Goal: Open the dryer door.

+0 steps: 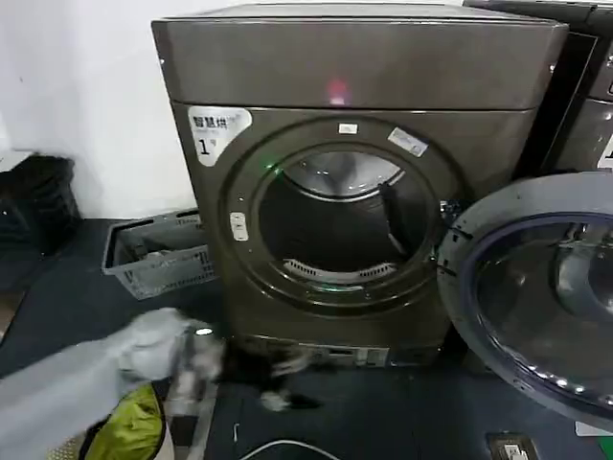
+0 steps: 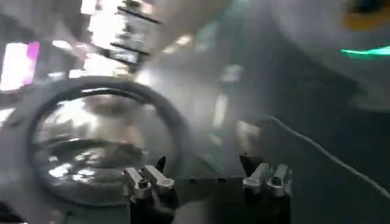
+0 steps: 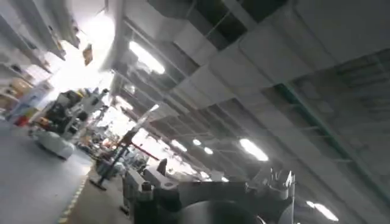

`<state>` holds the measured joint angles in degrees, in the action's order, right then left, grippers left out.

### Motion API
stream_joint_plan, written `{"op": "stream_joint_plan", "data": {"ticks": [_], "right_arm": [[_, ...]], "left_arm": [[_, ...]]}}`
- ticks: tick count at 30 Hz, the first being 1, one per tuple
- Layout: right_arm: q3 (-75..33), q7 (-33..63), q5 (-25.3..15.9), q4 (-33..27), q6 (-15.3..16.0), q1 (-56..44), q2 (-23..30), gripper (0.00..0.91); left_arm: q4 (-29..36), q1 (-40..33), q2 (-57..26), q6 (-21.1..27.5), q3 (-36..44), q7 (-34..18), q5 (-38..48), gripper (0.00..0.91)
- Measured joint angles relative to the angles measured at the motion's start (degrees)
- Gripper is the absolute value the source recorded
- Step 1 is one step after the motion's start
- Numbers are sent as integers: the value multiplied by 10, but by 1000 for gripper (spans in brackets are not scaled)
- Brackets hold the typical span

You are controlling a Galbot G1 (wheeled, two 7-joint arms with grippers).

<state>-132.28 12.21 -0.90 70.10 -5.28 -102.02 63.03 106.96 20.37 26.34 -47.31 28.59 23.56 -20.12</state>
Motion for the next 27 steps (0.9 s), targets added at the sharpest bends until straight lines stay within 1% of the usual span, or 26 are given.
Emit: {"op": "stream_joint_plan", "data": {"ticks": [3,7,9,11,16,21,27], "right_arm": [[10,-3,4,1,-3,9,-5,907],[22,-17,17,1,-24,21,-7,907],[27,-24,22,6,-26,28,-7,907],[32,-27,27,7,-26,33,-7,907],[36,-38,41,3,-37,34,-6,907],[37,-49,46,3,-50,38,-6,907],[41,-59,53,6,-54,43,3,907]], "left_arm": [[6,55,-57,0,-62,7,-68,907],[15,167,-134,0,-182,6,-146,907],[9,195,-162,0,-228,6,-188,907],[-2,209,-173,0,-259,6,-237,907],[-25,232,-199,0,-288,5,-361,907],[-29,243,-210,0,-296,5,-460,907],[-23,250,-208,0,-297,3,-517,907]]}}
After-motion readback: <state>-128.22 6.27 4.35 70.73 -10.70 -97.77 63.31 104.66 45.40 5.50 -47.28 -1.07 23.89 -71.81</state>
